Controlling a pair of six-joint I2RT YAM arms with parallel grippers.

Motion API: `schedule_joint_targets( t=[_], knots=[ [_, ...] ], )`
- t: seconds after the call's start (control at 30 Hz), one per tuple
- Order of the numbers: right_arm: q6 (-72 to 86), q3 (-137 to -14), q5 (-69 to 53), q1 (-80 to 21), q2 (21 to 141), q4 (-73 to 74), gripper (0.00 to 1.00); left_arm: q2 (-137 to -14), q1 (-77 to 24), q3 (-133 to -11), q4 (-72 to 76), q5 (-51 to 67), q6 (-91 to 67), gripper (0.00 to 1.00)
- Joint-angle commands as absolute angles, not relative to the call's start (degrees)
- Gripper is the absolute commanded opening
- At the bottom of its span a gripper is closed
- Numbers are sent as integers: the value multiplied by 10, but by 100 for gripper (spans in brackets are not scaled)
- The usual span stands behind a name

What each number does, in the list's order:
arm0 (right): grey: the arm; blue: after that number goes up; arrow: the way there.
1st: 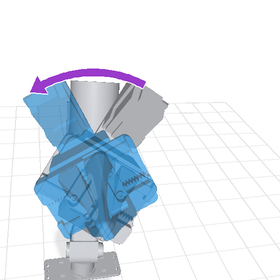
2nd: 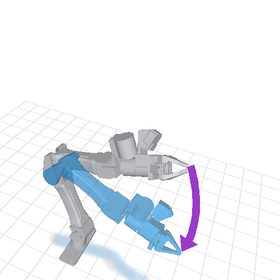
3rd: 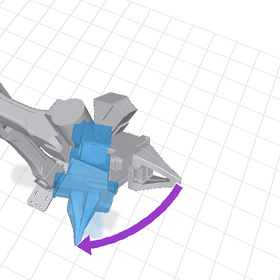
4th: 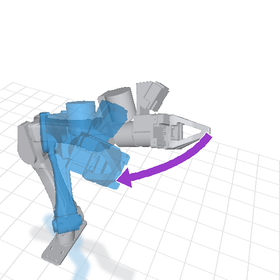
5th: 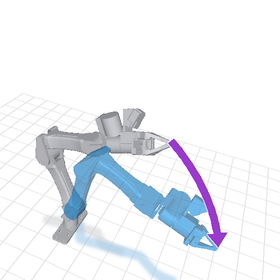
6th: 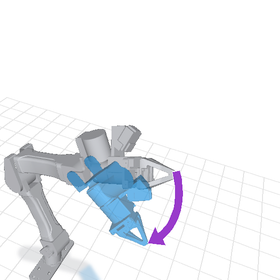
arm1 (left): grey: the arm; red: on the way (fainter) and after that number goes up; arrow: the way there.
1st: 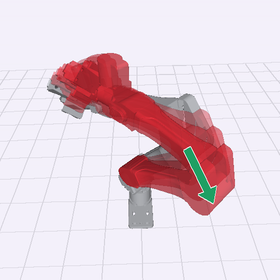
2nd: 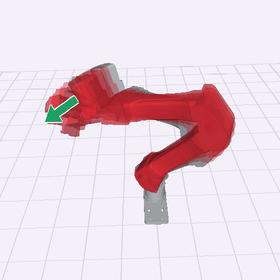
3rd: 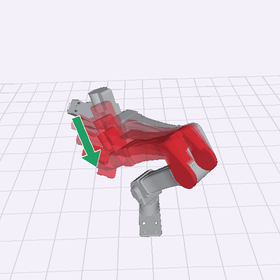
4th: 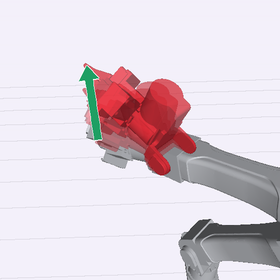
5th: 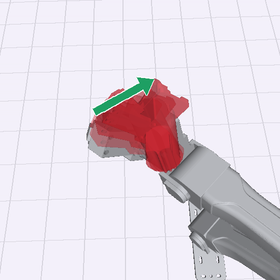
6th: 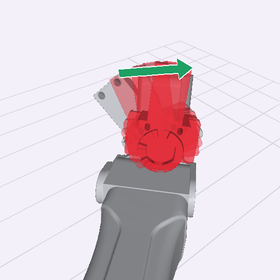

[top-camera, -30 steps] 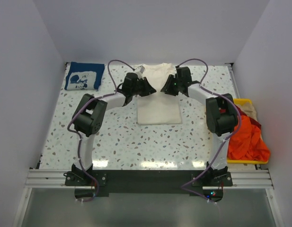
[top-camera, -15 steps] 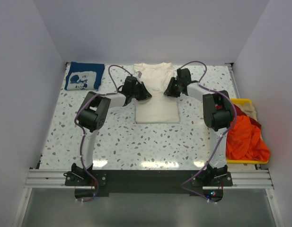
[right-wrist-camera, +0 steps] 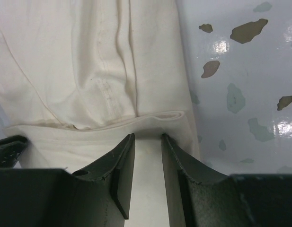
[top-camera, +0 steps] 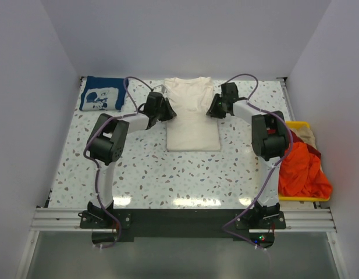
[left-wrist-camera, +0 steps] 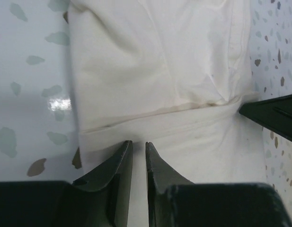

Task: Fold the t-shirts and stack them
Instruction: Fold the tshirt

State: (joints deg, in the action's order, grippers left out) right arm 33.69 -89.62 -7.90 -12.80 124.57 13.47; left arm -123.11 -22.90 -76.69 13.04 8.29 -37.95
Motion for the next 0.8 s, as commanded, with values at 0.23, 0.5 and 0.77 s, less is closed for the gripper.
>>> schedule_joint_targets(
  t=[0.23,0.5,0.77],
  knots=[
    [298,-909,10,-134,1242,170,34,-1252,-216,-798,71,26,-336,19],
    [280,-905,46,-141,1211,162,35,-1248,-216,-788,64,18,-331,19],
    [264,-925,76,-141,1209,160,35,-1249,-216,-790,58,19,-329,19]
  ],
)
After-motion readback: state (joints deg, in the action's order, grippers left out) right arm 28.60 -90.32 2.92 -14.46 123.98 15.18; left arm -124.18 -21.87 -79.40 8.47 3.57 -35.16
